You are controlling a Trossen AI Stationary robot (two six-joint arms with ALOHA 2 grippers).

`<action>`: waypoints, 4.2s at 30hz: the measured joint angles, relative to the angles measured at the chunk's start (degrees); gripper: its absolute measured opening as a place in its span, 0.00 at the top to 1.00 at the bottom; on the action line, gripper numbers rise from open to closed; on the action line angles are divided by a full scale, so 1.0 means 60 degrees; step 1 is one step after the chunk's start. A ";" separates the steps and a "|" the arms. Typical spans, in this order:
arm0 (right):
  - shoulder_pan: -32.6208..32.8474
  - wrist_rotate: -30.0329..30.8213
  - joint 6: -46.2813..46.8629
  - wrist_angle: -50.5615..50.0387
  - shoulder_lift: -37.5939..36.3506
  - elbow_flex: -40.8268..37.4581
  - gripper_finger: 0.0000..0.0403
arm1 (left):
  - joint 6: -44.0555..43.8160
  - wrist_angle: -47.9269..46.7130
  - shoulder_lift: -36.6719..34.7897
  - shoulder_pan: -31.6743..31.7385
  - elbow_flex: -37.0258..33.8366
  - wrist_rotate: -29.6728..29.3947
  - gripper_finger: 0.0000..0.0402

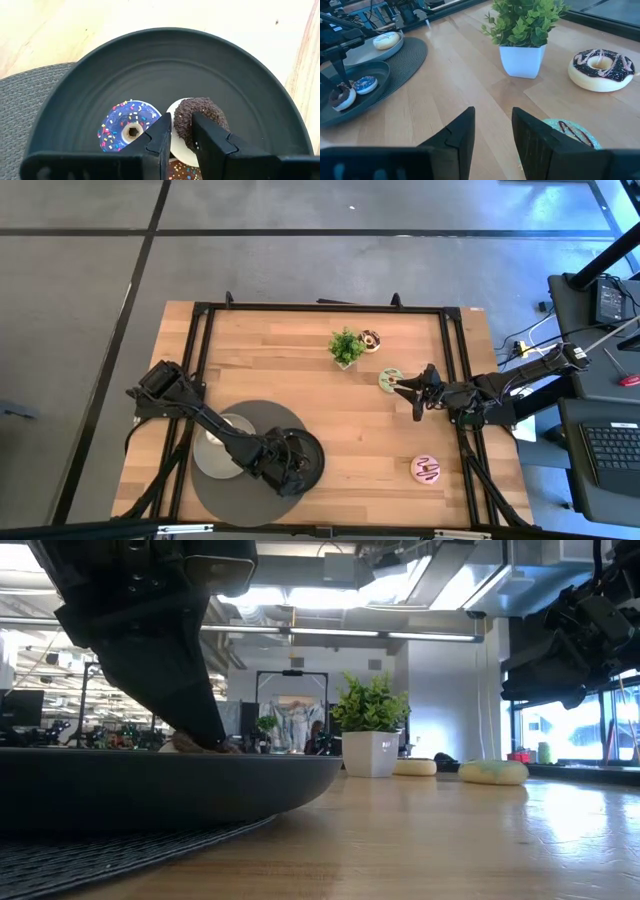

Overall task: Pick & Place donuts
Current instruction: Put the small dark brown donut on the black plate, then put the big light green donut on the gray plate

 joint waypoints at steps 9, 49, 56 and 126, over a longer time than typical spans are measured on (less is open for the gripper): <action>0.0000 -0.0007 -0.0022 -0.0004 -0.0001 0.0000 0.67 | 0.0004 0.0001 0.0000 0.0000 0.0000 -0.0046 0.82; -0.0116 -0.0659 -0.0956 -0.1992 0.0616 0.1864 0.67 | 0.1908 0.0918 -0.2480 0.1703 -0.0004 -0.0099 0.82; -0.0716 -0.0701 0.0492 -0.5231 0.2241 0.4157 0.67 | 0.3044 0.1584 -0.2583 0.2461 -0.0004 0.0369 0.81; -0.5459 -0.3849 0.2291 -0.4546 0.8156 0.4943 0.35 | 0.3184 0.2281 -0.2572 0.3093 0.0000 -0.0071 0.44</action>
